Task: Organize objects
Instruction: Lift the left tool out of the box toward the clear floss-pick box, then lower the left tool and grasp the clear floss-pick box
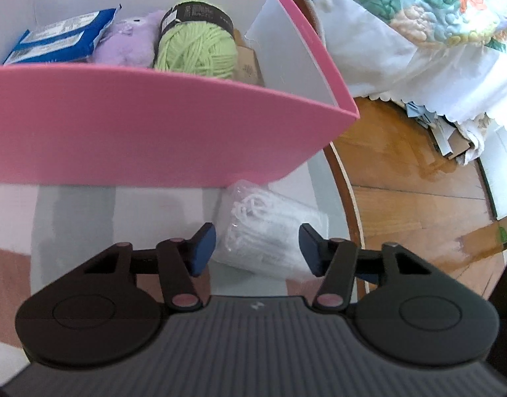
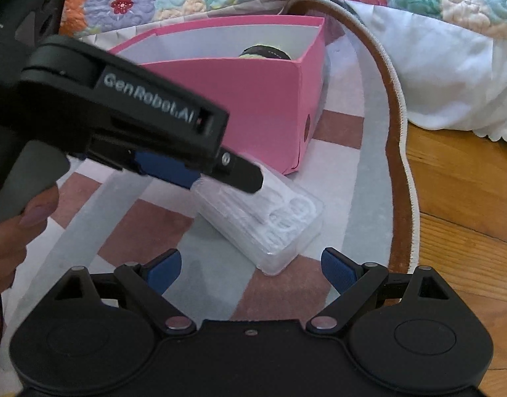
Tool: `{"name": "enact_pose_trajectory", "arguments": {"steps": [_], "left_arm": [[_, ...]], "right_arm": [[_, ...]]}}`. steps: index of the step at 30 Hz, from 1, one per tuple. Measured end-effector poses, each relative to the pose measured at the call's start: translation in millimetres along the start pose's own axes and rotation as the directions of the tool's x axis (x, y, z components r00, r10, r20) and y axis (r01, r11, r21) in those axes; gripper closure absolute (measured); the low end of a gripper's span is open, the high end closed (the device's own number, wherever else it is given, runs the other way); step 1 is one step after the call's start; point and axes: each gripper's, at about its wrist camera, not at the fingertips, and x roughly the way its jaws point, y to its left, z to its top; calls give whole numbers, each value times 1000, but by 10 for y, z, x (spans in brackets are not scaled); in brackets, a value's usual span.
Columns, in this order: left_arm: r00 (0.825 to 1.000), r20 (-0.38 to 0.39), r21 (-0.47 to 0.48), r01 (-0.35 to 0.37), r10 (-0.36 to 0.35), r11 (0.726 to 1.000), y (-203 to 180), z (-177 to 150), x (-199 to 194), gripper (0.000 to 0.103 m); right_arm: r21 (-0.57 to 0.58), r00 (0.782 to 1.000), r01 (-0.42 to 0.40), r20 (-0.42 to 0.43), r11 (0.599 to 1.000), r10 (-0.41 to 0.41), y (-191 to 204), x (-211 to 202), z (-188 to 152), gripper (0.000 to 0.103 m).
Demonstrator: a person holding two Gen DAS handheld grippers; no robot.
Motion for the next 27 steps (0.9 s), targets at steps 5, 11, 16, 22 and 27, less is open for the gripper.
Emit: {"name": "enact_pose_trajectory", "arguments": {"steps": [5, 11, 16, 22, 27], "left_arm": [[996, -59, -41, 58, -60, 997, 68, -152, -137, 52], [983, -162, -96, 65, -80, 993, 177, -351, -356, 52], [983, -164, -142, 62, -85, 988, 262, -455, -397, 52], [990, -135, -179, 12, -37, 984, 472, -443, -345, 52], [992, -67, -236, 86, -105, 968, 513, -475, -287, 59]], "right_arm": [[1, 999, 3, -50, 1000, -3, 149, -35, 15, 8], [-92, 995, -53, -91, 994, 45, 399, -190, -127, 8], [-117, 995, -68, -87, 991, 58, 467, -180, -265, 7], [-81, 995, -73, -75, 994, 67, 430, -153, -254, 8], [-75, 995, -75, -72, 994, 69, 426, -89, -282, 7]]}}
